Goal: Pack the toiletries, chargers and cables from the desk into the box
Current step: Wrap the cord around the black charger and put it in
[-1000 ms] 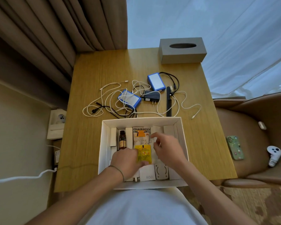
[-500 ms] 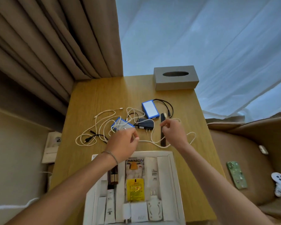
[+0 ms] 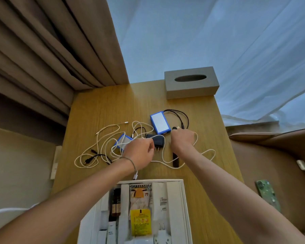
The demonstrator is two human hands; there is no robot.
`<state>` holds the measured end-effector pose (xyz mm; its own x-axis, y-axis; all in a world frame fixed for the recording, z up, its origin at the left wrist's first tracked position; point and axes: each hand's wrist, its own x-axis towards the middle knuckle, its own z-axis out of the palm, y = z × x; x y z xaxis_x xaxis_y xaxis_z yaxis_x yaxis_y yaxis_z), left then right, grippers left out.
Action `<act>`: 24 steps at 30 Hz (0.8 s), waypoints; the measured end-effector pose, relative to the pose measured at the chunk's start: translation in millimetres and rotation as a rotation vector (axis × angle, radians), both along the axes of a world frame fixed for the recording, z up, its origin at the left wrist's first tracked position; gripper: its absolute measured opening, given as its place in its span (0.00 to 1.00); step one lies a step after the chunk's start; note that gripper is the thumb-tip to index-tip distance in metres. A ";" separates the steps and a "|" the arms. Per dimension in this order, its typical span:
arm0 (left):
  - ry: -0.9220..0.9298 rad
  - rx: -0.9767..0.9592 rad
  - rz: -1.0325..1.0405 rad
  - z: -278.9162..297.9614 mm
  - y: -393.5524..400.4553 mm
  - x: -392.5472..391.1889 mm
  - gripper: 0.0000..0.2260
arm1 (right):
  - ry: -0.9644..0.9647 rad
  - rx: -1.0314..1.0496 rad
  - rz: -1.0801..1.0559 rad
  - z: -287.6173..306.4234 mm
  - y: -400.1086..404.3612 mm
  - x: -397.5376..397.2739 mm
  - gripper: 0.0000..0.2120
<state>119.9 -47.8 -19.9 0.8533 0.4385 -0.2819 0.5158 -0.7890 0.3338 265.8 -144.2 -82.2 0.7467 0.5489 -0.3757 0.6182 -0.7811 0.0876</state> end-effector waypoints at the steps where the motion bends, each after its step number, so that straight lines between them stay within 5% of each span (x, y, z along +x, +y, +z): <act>1: 0.001 0.005 0.005 -3.4 2.0 1.7 0.04 | 0.001 -0.028 0.026 -1.1 2.5 -0.4 0.04; 6: 0.024 0.050 -0.062 -20.2 12.9 11.4 0.08 | -0.008 -0.041 0.044 -5.2 5.1 2.1 0.03; 10: 0.070 0.102 -0.222 -32.9 14.9 15.2 0.14 | 0.012 0.063 -0.038 -2.3 -3.8 3.4 0.13; 24: 0.144 0.357 -0.383 -55.1 23.0 38.2 0.27 | 0.698 1.151 -0.746 47.4 -62.7 9.6 0.04</act>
